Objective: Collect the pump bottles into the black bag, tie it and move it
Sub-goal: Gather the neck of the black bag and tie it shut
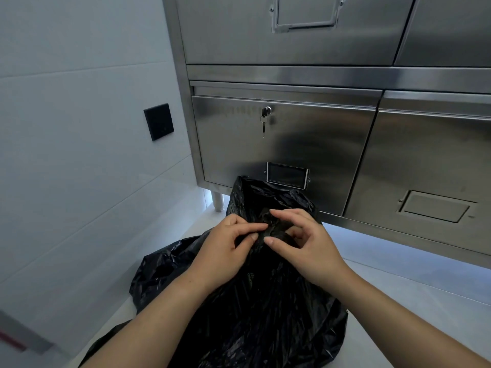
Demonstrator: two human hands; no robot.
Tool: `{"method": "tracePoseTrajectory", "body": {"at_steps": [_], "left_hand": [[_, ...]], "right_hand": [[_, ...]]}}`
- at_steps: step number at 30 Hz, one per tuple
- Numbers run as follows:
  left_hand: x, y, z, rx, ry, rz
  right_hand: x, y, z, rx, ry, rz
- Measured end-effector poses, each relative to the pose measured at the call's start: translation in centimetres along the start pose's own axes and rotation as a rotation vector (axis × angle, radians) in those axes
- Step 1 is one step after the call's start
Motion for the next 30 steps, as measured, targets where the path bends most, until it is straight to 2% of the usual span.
{"method": "tracePoseTrajectory", "body": {"at_steps": [6, 14, 19, 23, 26, 30], "left_hand": [[0.3, 0.2, 0.4, -0.014, -0.059, 0.012], [0.1, 0.5, 0.9, -0.041, -0.078, 0.044], [0.1, 0.6, 1.0, -0.052, -0.107, 0.043], [-0.1, 0.4, 0.6, -0.118, -0.038, 0.002], [-0.2, 0.5, 0.3, -0.140, 0.050, 0.024], [-0.2, 0.4, 0.9, -0.083, -0.002, 0.007]], "right_hand": [[-0.4, 0.6, -0.3, -0.079, 0.008, 0.079], [-0.5, -0.6, -1.0, -0.075, 0.152, -0.107], [0.0, -0.3, -0.8, -0.027, 0.134, -0.125], [0.5, 0.2, -0.2, -0.041, 0.062, -0.083], [0.7, 0.4, 0.2, -0.067, 0.070, -0.080], [0.5, 0.7, -0.1, -0.125, 0.145, -0.083]]}}
Point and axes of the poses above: each hand's wrist, its own x-axis towards the middle knuckle, its own z-axis out of the back of the hand, y = z × x, the point moved 5 cm from there along x, towards the middle knuckle, and after that the axes turned 9 degrees about x, right-handed, at the moved point
